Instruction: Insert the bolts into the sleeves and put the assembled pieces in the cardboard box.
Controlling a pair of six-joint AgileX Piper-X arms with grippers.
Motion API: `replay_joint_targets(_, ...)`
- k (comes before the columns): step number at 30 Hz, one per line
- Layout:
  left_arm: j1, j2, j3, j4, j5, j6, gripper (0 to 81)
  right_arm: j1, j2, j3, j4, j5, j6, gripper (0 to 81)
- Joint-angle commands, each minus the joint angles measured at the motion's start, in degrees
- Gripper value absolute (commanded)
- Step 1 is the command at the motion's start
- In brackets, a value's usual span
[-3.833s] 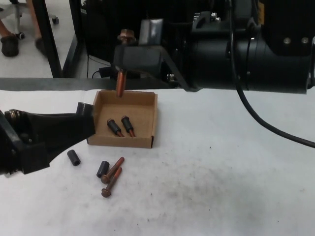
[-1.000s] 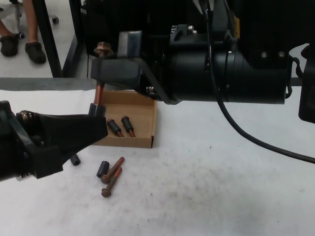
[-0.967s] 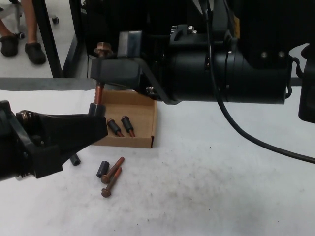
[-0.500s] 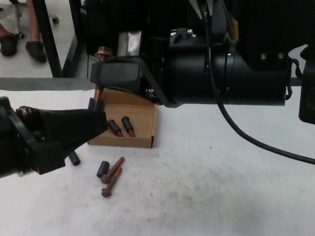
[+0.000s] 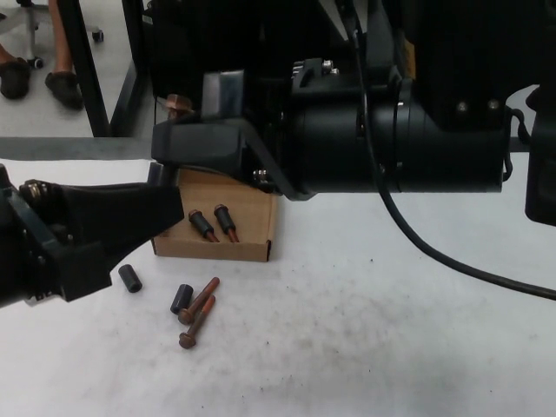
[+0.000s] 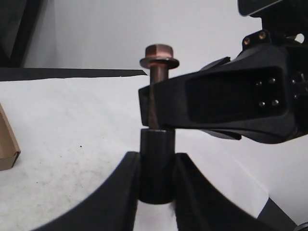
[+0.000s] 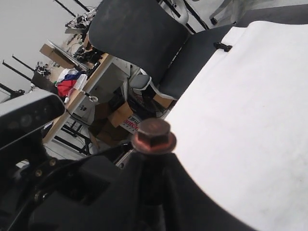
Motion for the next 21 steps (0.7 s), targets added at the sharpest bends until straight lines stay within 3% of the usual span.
replay_joint_targets(1,0.00,-0.32,-0.15,-0.80,-1.75,-0.37,0.8,1.19,-0.19,-0.17,-0.29,-3.78,-1.03,0.2)
replay_joint_targets(5,0.00,-0.32,-0.15,-1.34,-1.75,-0.37,0.8,1.19,-0.19,-0.17,-0.30,-3.84,-1.68,0.7)
replay_joint_targets(7,0.00,-0.32,-0.15,-2.35,-1.46,-0.37,0.8,1.19,-0.19,-0.17,-0.30,-3.84,-4.22,7.7)
replay_joint_targets(11,0.00,-0.32,-0.15,-4.76,-1.49,-0.37,0.8,1.19,-0.19,-0.17,0.40,-1.69,-4.56,41.5)
replay_joint_targets(12,0.00,-0.32,-0.15,-4.79,-1.49,-0.37,0.8,1.19,-0.19,-0.17,1.51,-0.30,-4.60,45.8)
replay_joint_targets(21,0.00,-0.32,-0.15,-6.01,-1.71,-0.37,0.8,1.19,-0.19,-0.28,6.79,0.15,-6.77,45.8)
